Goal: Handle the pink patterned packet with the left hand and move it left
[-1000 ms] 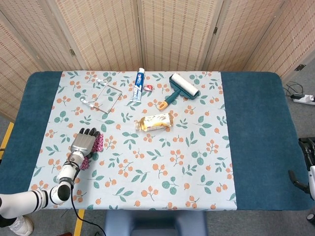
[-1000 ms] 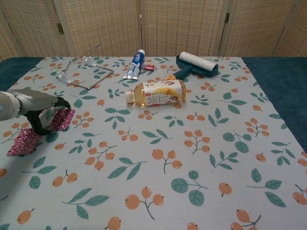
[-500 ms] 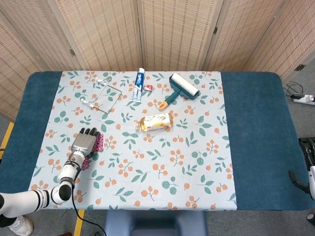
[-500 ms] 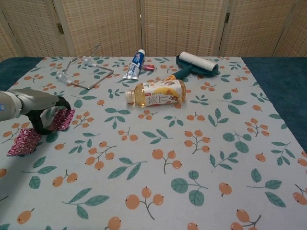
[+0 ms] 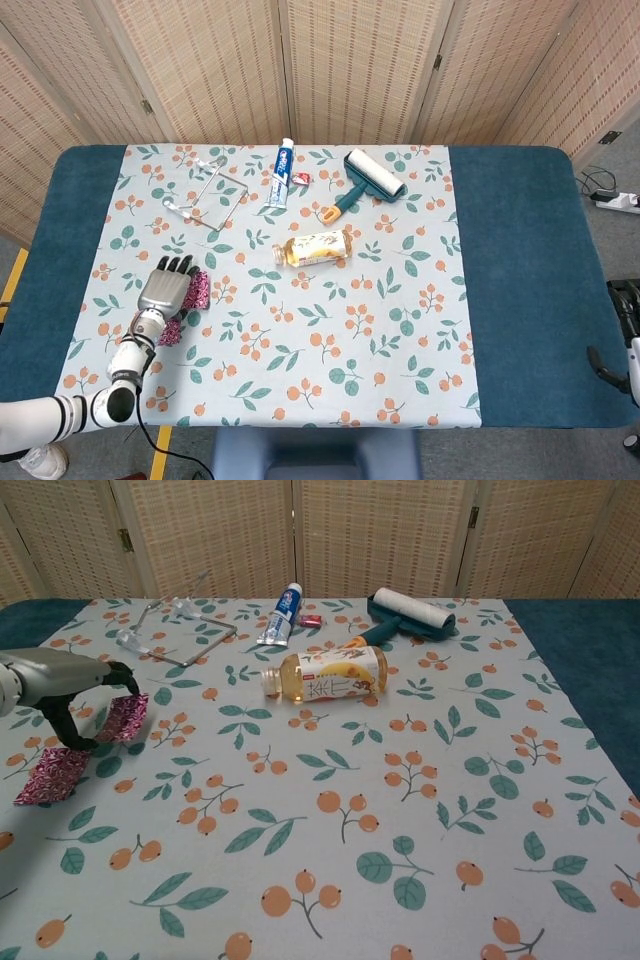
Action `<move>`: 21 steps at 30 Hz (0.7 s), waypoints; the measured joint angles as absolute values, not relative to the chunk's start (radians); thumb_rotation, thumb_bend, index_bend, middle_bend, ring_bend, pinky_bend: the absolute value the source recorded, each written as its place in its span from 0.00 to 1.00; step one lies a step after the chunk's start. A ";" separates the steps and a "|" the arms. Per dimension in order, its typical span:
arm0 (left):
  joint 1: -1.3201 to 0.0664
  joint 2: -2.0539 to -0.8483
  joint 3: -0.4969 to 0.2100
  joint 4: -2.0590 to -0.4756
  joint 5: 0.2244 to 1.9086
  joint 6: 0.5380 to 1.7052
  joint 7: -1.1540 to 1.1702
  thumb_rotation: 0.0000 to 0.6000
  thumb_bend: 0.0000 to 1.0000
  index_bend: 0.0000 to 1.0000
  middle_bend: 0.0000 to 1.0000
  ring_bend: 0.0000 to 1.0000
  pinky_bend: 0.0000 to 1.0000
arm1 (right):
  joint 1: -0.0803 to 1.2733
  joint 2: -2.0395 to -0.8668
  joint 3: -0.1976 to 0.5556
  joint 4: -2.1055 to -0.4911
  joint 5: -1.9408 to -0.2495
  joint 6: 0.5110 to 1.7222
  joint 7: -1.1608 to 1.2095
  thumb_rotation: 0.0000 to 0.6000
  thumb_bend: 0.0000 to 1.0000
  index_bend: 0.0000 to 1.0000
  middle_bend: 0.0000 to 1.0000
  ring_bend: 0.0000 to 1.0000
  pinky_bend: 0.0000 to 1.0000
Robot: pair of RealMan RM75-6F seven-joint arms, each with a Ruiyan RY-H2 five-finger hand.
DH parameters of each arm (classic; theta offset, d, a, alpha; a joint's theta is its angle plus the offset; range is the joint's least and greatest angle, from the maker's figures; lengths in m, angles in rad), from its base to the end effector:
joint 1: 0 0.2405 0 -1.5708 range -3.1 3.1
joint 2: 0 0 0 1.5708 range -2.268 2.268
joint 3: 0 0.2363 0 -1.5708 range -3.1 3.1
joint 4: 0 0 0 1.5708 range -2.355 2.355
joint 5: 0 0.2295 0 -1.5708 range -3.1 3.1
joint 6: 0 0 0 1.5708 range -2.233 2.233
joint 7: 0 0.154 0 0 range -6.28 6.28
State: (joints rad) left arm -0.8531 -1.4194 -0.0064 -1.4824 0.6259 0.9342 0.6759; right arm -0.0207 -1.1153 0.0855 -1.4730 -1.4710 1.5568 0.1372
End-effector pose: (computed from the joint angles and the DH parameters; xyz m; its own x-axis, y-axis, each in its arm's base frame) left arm -0.2117 0.3558 -0.0114 0.6761 0.4035 0.6165 0.7211 -0.1904 -0.6662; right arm -0.3444 -0.1651 0.1679 0.4036 0.0768 0.9117 -0.9118 0.1157 0.3939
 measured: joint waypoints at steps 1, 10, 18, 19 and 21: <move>-0.846 -1.409 -0.004 -1.498 0.636 0.945 0.672 1.00 0.35 0.16 0.00 0.00 0.00 | -0.019 -1.116 0.086 -1.472 -1.472 1.556 0.137 1.00 0.36 0.00 0.00 0.00 0.00; -0.743 -1.312 0.050 -1.642 0.744 1.062 0.636 1.00 0.35 0.15 0.00 0.00 0.00 | -0.002 -1.121 0.090 -1.467 -1.482 1.543 0.141 1.00 0.36 0.00 0.00 0.00 0.00; -0.670 -1.307 0.096 -1.655 0.819 1.090 0.612 1.00 0.35 0.15 0.00 0.00 0.00 | 0.003 -1.117 0.089 -1.480 -1.489 1.543 0.129 1.00 0.37 0.00 0.00 0.00 0.00; -0.668 -1.311 0.096 -1.651 0.820 1.087 0.612 1.00 0.35 0.15 0.00 0.00 0.00 | 0.003 -1.116 0.088 -1.482 -1.490 1.544 0.128 1.00 0.37 0.00 0.00 0.00 0.00; -0.664 -1.320 0.097 -1.643 0.820 1.082 0.619 1.00 0.35 0.15 0.00 0.00 0.00 | 0.001 -1.116 0.087 -1.484 -1.491 1.546 0.127 1.00 0.36 0.00 0.00 0.00 0.00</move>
